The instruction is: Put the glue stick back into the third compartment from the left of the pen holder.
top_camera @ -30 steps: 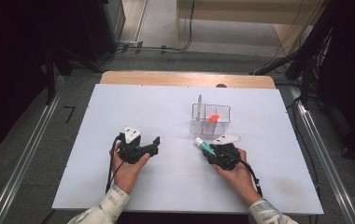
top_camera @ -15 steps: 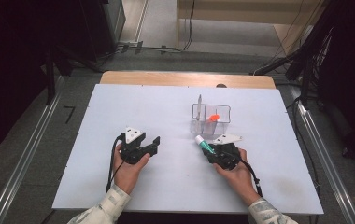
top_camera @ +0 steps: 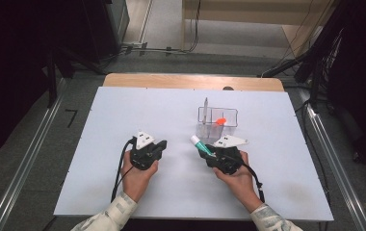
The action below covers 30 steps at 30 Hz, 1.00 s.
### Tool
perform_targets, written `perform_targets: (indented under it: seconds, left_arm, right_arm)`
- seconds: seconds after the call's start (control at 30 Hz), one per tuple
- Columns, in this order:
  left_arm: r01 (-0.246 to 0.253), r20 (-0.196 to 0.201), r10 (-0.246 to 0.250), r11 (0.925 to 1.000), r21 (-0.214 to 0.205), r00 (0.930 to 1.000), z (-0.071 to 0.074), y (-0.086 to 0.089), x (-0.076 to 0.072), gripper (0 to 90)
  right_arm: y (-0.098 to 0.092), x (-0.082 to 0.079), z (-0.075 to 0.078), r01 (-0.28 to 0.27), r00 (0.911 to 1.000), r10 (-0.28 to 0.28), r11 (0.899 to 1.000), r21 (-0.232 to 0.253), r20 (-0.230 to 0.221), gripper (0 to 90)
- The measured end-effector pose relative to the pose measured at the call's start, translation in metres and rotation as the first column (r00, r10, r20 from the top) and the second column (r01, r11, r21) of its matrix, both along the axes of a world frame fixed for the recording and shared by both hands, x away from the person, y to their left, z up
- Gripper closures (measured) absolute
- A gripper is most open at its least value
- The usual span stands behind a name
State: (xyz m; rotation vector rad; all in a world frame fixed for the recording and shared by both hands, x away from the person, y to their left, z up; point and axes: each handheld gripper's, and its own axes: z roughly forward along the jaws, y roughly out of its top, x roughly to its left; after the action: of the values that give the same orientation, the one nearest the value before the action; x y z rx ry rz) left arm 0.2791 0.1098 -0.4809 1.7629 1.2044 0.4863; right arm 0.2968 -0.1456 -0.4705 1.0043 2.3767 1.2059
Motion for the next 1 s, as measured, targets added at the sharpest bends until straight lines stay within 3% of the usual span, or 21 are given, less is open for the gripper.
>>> perform_targets:
  seconds: [0.13,0.27,0.4,0.73,0.9,1.0]
  left_arm:
    - [0.035,-0.016,-0.036,0.9992,-0.019,0.9992,-0.003,-0.014,0.004,90.0]
    - [0.058,-0.029,-0.058,0.9983,0.004,0.9979,-0.009,-0.028,0.005,90.0]
    - [0.082,-0.035,-0.082,0.9966,-0.011,0.996,-0.011,-0.036,0.005,90.0]
    - [0.053,0.023,-0.053,0.9982,-0.027,0.9983,-0.002,-0.035,0.003,90.0]
    - [0.075,0.05,-0.073,0.9963,-0.041,0.9961,0.004,-0.035,-0.001,90.0]
    - [0.096,0.073,-0.094,0.9952,-0.018,0.9929,0.008,-0.039,-0.004,90.0]
  right_arm:
    - [0.005,-0.006,0.007,-0.029,0.9995,0.029,0.999,0.025,0.011,63.5]
    - [0.009,-0.01,0.008,-0.053,0.9985,0.053,0.998,0.028,0.01,63.4]
    - [0.013,-0.012,0.008,-0.075,0.9972,0.074,0.997,0.029,0.012,63.4]
    - [0.02,-0.015,0.006,-0.096,0.9954,0.095,0.995,0.024,0.009,63.6]
    - [0.023,-0.014,0.001,-0.102,0.9948,0.102,0.995,0.005,-0.003,63.6]
    - [0.024,-0.014,-0.001,-0.099,0.995,0.099,0.995,-0.002,-0.008,63.6]
